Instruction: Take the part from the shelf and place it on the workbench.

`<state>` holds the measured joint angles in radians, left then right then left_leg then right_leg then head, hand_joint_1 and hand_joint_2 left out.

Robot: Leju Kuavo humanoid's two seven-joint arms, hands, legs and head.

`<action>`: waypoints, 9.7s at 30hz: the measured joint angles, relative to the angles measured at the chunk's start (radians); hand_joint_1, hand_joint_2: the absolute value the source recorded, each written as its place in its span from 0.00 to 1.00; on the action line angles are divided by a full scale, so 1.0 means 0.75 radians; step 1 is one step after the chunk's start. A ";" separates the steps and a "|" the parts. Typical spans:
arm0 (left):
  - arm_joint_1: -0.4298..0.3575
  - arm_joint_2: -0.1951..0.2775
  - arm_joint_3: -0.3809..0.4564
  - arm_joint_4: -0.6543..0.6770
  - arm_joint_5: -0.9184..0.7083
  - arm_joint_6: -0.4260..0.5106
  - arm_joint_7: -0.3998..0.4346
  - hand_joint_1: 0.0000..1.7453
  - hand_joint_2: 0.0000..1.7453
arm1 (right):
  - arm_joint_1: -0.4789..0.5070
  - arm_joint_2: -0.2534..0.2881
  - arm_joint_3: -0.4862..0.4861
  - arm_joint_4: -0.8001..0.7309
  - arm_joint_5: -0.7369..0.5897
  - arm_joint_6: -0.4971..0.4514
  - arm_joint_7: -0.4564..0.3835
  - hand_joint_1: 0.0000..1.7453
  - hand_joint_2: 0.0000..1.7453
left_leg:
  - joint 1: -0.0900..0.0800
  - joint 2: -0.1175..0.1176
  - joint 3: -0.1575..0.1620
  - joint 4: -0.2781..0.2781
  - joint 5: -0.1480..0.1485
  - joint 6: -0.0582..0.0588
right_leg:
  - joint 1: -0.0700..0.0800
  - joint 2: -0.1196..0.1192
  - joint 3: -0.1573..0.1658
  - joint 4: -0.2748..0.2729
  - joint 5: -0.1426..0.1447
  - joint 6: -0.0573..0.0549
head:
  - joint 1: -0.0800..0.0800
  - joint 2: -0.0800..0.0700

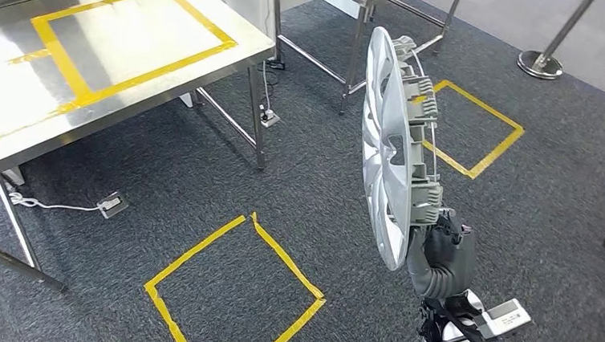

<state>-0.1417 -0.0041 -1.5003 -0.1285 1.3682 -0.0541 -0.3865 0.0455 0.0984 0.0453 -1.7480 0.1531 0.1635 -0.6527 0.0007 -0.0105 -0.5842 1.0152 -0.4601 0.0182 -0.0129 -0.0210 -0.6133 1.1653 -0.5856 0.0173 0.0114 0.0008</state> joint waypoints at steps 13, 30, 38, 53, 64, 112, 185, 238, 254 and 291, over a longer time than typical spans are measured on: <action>0.000 -0.002 -0.001 0.000 0.003 -0.004 0.013 0.00 0.00 | -0.002 0.001 -0.006 0.002 -0.010 -0.007 0.000 1.00 1.00 | 0.010 -0.136 -0.060 0.063 -0.014 -0.072 | -0.020 0.070 0.043 -0.161 0.126 -0.029 | 0.003 0.000; -0.007 0.006 -0.001 0.002 0.001 -0.004 0.016 0.00 0.00 | -0.004 0.003 -0.021 0.000 0.006 0.001 0.000 1.00 1.00 | 0.002 0.013 -0.008 0.016 -0.005 0.002 | -0.007 -0.034 0.013 -0.029 0.021 0.021 | -0.001 0.000; -0.007 -0.001 -0.001 0.003 0.003 -0.004 0.015 0.00 0.00 | 0.001 0.003 -0.023 0.001 0.021 -0.001 0.000 1.00 1.00 | 0.003 -0.132 -0.021 0.033 -0.003 -0.008 | -0.016 0.096 0.023 -0.102 0.112 0.015 | 0.012 0.000; 0.000 0.000 -0.001 0.004 -0.009 -0.005 0.009 0.00 0.00 | 0.029 0.010 -0.033 0.002 -0.001 -0.017 0.000 1.00 1.00 | 0.006 0.023 -0.047 0.102 -0.029 -0.062 | -0.004 -0.041 0.063 -0.175 0.117 -0.033 | -0.012 0.000; -0.003 -0.005 -0.001 0.003 -0.004 -0.008 0.021 0.00 0.00 | -0.064 0.016 -0.116 0.253 0.300 -0.322 0.051 1.00 1.00 | -0.002 0.024 -0.010 0.022 -0.009 -0.031 | 0.003 -0.042 0.070 -0.193 0.130 -0.007 | -0.006 0.000; -0.001 0.001 -0.001 -0.002 -0.053 -0.037 0.050 0.00 0.00 | -1.339 -0.397 0.128 1.872 1.703 -0.597 0.702 1.00 1.00 | -0.013 0.023 -0.022 0.025 0.003 -0.014 | -0.006 -0.044 0.059 -0.193 0.143 0.014 | -0.006 0.000; -0.018 -0.009 -0.001 -0.016 -0.137 0.006 0.073 0.00 0.00 | -1.259 -0.311 0.350 1.872 1.785 -0.667 0.484 1.00 1.00 | -0.017 -0.014 -0.094 -0.006 0.082 0.043 | -0.009 0.033 -0.090 0.176 -0.073 0.036 | 0.006 0.001; -0.018 -0.013 0.001 -0.015 -0.203 0.023 0.051 0.00 0.00 | -1.108 -0.213 0.330 1.594 1.067 -0.989 0.124 0.00 1.00 | -0.031 -0.023 -0.072 0.020 0.054 0.009 | -0.002 0.037 0.015 -0.179 0.161 0.002 | 0.008 0.001; 0.005 -0.011 0.001 -0.014 -0.177 0.101 0.060 0.00 0.00 | -0.461 -0.183 0.378 0.167 0.278 -1.137 0.000 0.00 1.00 | -0.031 -0.023 -0.073 0.020 0.048 0.011 | -0.002 0.036 0.016 -0.181 0.155 0.003 | 0.009 0.001; 0.001 -0.015 -0.001 -0.007 -0.163 0.072 0.184 0.00 0.00 | -0.227 -0.144 0.444 -0.557 0.278 -1.149 0.000 0.00 1.00 | -0.028 -0.005 -0.088 0.014 0.072 0.057 | -0.009 0.035 -0.076 0.139 -0.076 0.039 | 0.016 0.001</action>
<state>-0.1407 -0.0155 -1.5007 -0.1338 1.2462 0.0000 -0.2485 -0.1247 -0.0095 0.3779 -2.1656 0.3614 -0.6985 -0.6527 -0.0204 -0.0144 -0.6502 1.0257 -0.4058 0.0612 -0.0199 0.0055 -0.6706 1.2697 -0.6426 0.0463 0.0233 0.0015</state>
